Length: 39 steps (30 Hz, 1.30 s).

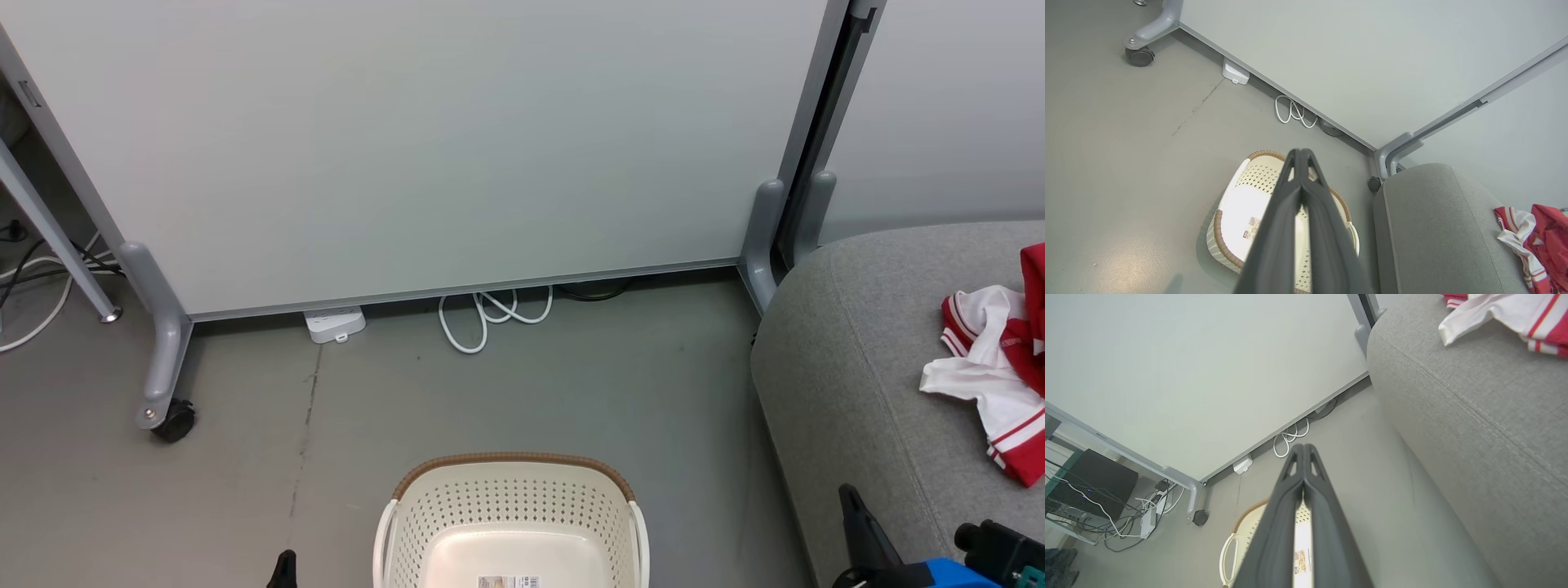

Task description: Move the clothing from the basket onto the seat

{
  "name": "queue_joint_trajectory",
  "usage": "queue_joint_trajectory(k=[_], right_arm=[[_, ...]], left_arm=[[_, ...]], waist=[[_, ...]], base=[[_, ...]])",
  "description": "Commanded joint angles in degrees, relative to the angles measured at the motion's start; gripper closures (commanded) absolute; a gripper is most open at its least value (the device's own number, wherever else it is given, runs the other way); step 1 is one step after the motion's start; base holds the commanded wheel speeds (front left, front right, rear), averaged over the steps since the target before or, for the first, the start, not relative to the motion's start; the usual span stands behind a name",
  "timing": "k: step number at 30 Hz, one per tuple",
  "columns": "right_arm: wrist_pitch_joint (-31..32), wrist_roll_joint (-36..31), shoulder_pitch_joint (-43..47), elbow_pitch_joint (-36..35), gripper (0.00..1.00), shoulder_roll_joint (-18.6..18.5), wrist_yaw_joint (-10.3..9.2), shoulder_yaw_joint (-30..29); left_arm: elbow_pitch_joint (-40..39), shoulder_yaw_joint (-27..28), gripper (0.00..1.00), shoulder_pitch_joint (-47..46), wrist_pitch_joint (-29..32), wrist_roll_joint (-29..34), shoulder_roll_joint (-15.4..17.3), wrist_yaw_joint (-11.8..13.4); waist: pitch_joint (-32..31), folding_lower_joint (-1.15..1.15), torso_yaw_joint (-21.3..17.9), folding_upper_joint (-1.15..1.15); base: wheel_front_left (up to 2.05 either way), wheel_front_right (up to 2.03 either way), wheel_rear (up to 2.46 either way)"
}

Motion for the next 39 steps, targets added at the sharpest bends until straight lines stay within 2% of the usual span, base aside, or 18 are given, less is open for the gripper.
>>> queue_joint_trajectory(k=[1,39], right_arm=[[0.2,3.3,-2.1,-0.8,1.0,-0.2,-0.01,-0.1],[2.5,32.1,-6.1,-0.7,1.0,-0.3,-0.02,-0.4]], left_arm=[[-1.4,0.9,1.0,-1.7,0.6,-2.7,0.2,-0.3],[-7.2,5.5,1.0,-4.8,7.2,-26.6,0.4,-0.9]], waist=[[0.1,0.0,0.0,0.0],[0.9,-0.01,-0.6,0.0]], base=[[0.0,0.0,0.0],[0.0,0.0,0.0]])
